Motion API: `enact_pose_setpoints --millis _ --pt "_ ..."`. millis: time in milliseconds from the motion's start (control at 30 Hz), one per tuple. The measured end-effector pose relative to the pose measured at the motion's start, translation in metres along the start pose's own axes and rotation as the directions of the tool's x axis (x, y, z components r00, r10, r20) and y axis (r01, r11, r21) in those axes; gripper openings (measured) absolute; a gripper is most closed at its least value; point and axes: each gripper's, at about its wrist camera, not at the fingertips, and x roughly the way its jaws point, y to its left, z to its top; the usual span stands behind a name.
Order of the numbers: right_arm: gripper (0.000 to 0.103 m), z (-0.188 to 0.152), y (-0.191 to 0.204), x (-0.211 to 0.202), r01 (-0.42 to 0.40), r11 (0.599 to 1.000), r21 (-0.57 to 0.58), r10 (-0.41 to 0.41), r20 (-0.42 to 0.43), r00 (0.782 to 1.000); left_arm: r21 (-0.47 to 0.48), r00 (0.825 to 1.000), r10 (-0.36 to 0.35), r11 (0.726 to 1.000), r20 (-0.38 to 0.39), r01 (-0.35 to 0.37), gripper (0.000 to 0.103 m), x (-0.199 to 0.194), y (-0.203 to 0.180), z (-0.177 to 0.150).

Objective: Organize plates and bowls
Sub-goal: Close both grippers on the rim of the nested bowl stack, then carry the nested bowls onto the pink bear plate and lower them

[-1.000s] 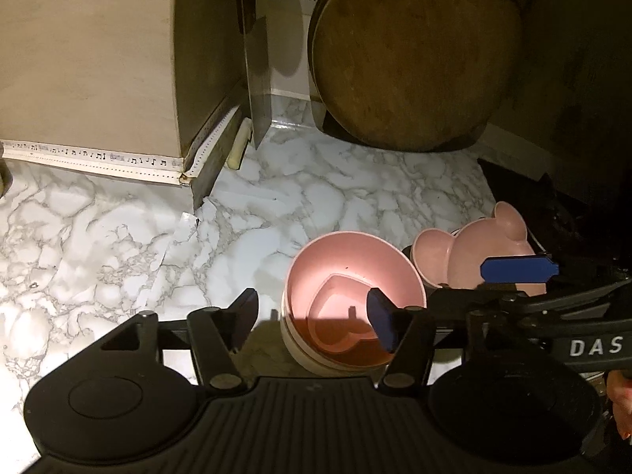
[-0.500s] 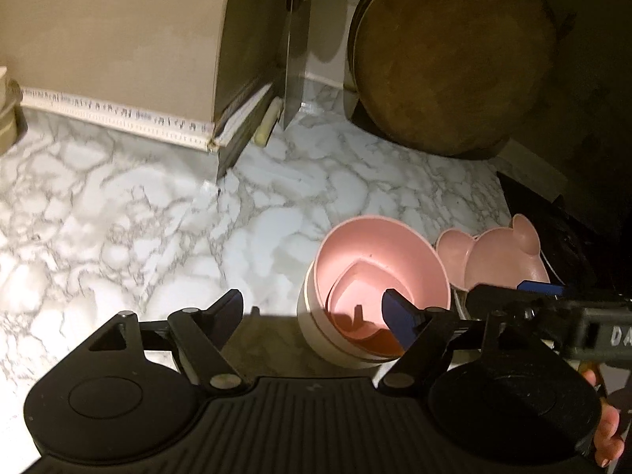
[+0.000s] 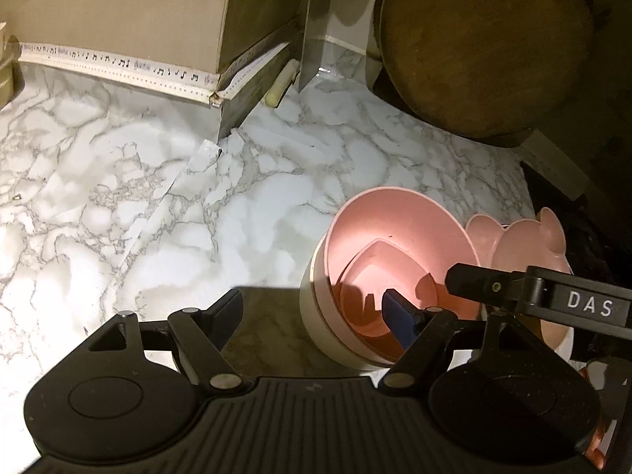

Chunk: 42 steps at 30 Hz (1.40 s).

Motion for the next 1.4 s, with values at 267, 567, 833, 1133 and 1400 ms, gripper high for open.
enact_pose_setpoints --millis 267,567,833,1133,1400 --pt "0.068 0.002 0.003 0.015 -0.001 1.0 0.021 0.002 -0.03 1.0 -0.026 1.0 0.014 1.0 -0.022 -0.015 0.077 0.016 0.0 0.0" --pt "0.047 0.003 0.004 0.022 -0.012 0.999 0.051 0.013 -0.033 0.999 -0.031 1.0 0.008 0.999 -0.023 -0.008 0.074 0.022 -0.003 0.001" --pt "0.032 0.003 0.006 0.026 -0.029 0.999 0.043 0.031 -0.051 0.998 -0.032 0.999 -0.032 0.999 -0.042 0.031 0.048 0.024 -0.005 0.0" --pt "0.027 -0.006 0.012 0.026 0.003 1.0 -0.016 -0.004 -0.064 0.998 -0.043 0.999 -0.026 0.999 -0.038 0.024 0.033 0.02 -0.007 0.0" --pt "0.024 -0.013 0.019 0.019 0.038 0.997 -0.061 -0.041 -0.05 0.998 -0.033 1.0 -0.007 0.999 -0.024 0.007 0.032 0.012 -0.01 -0.004"
